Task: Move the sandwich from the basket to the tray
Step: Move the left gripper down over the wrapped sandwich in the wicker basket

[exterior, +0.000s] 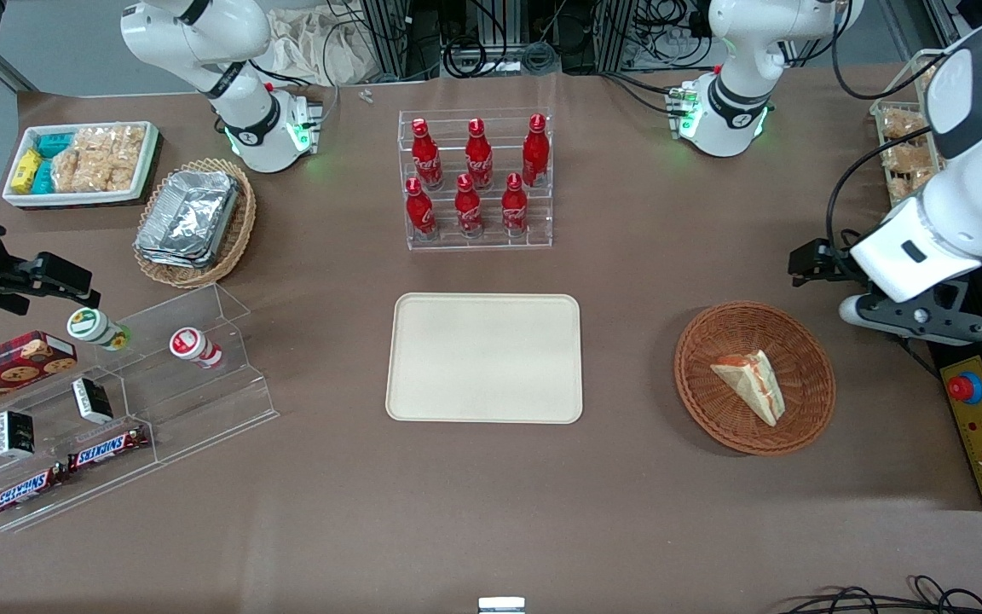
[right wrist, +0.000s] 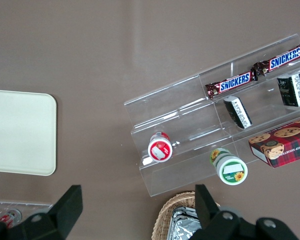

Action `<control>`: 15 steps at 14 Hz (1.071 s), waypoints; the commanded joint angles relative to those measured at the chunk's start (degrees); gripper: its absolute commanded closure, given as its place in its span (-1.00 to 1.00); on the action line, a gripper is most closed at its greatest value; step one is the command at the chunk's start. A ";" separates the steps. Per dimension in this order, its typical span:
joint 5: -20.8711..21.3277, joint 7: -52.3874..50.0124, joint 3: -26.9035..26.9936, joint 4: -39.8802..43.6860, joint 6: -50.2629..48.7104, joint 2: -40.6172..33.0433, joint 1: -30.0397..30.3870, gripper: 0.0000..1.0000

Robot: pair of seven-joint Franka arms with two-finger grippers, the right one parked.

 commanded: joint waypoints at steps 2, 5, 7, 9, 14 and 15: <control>0.14 -0.81 0.34 2.47 -1.01 2.23 -0.27 -1.00; 0.05 -3.86 0.34 5.02 -0.93 5.65 -0.10 -1.00; 2.49 -5.90 0.34 1.53 1.78 5.31 -0.53 -1.00; 2.95 -14.19 0.43 -2.96 7.75 4.95 -0.45 -1.00; 4.18 -26.81 0.60 -14.47 24.01 5.48 -0.01 -1.00; 4.18 -29.87 0.69 -15.88 25.34 5.74 0.17 -1.00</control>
